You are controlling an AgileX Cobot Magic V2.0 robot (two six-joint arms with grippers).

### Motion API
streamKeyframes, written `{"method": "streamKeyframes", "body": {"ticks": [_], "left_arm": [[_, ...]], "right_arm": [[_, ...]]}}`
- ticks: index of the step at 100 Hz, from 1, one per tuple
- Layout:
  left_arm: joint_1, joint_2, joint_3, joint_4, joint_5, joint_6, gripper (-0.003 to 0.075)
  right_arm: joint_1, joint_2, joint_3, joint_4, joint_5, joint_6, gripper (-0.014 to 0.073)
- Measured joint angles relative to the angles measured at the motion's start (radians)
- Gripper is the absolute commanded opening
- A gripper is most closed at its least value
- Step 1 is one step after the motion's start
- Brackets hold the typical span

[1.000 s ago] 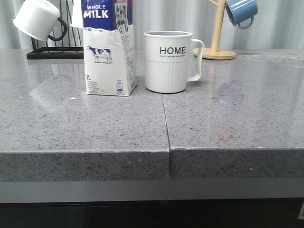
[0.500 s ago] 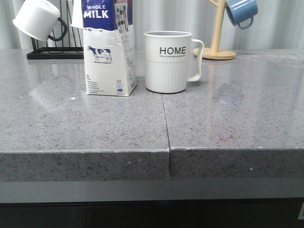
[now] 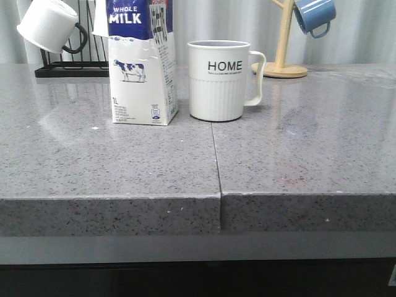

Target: Place milk next to cup

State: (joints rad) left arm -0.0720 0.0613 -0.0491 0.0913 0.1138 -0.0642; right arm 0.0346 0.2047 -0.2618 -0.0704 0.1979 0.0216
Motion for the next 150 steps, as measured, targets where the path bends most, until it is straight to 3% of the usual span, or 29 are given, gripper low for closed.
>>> {"method": "streamKeyframes", "body": {"ticks": [47, 150], "left_arm": [[-0.030, -0.067, 0.042, -0.003, -0.078, 0.000, -0.0021], [-0.030, -0.067, 0.042, -0.010, -0.082, 0.000, -0.0020]], "right_arm": [[0.000, 0.000, 0.000, 0.000, 0.001, 0.000, -0.0120], [0.000, 0.000, 0.000, 0.000, 0.001, 0.000, -0.0120]]}}
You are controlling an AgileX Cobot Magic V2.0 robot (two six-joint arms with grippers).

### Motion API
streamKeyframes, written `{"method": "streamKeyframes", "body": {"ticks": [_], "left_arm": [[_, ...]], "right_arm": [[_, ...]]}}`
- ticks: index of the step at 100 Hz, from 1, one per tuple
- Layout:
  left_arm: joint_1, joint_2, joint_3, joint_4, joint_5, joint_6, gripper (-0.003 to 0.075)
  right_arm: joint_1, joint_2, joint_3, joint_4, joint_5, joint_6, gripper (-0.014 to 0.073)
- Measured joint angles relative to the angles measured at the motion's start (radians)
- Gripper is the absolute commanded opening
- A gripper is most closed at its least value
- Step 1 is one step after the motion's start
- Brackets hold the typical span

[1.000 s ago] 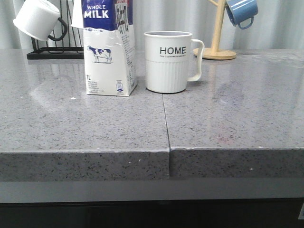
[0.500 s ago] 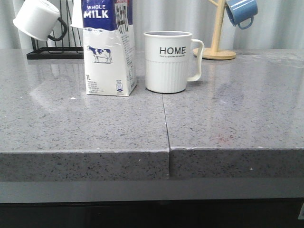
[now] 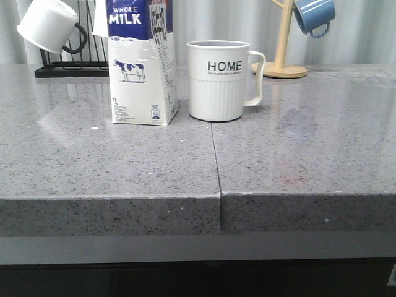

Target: Place milk next to cup

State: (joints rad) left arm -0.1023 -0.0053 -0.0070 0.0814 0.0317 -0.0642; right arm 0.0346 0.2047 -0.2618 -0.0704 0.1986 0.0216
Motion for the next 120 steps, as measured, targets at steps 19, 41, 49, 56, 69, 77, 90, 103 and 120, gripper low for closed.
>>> {"method": "streamKeyframes", "body": {"ticks": [19, 41, 49, 56, 69, 77, 90, 103, 120], "left_arm": [[0.000, 0.000, 0.000, 0.000, 0.000, 0.000, -0.0021], [0.000, 0.000, 0.000, 0.000, 0.000, 0.000, -0.0021], [0.000, 0.000, 0.000, 0.000, -0.002, 0.000, -0.0021], [0.000, 0.000, 0.000, -0.002, -0.002, 0.000, -0.0021], [0.000, 0.000, 0.000, -0.002, -0.002, 0.000, -0.0021], [0.000, 0.000, 0.000, -0.002, -0.002, 0.000, -0.0020], [0.000, 0.000, 0.000, -0.002, -0.002, 0.000, -0.0021], [0.000, 0.000, 0.000, -0.002, -0.002, 0.000, -0.0021], [0.000, 0.000, 0.000, -0.002, -0.002, 0.000, -0.0021]], "right_arm": [[0.000, -0.069, 0.027, 0.011, -0.002, 0.000, -0.0120], [0.000, -0.210, 0.139, 0.026, -0.006, 0.000, -0.0120], [0.000, -0.214, 0.189, 0.035, -0.021, 0.000, -0.0120], [0.004, -0.214, 0.226, 0.037, -0.039, 0.000, -0.0120], [0.018, -0.214, 0.278, 0.041, -0.090, 0.000, -0.0120], [0.019, -0.214, 0.287, 0.041, -0.102, 0.002, -0.0120], [0.019, -0.214, 0.289, 0.041, -0.131, 0.002, -0.0120], [0.019, -0.214, 0.289, 0.041, -0.133, 0.002, -0.0120], [0.019, -0.214, 0.291, 0.041, -0.133, 0.002, -0.0120]]}}
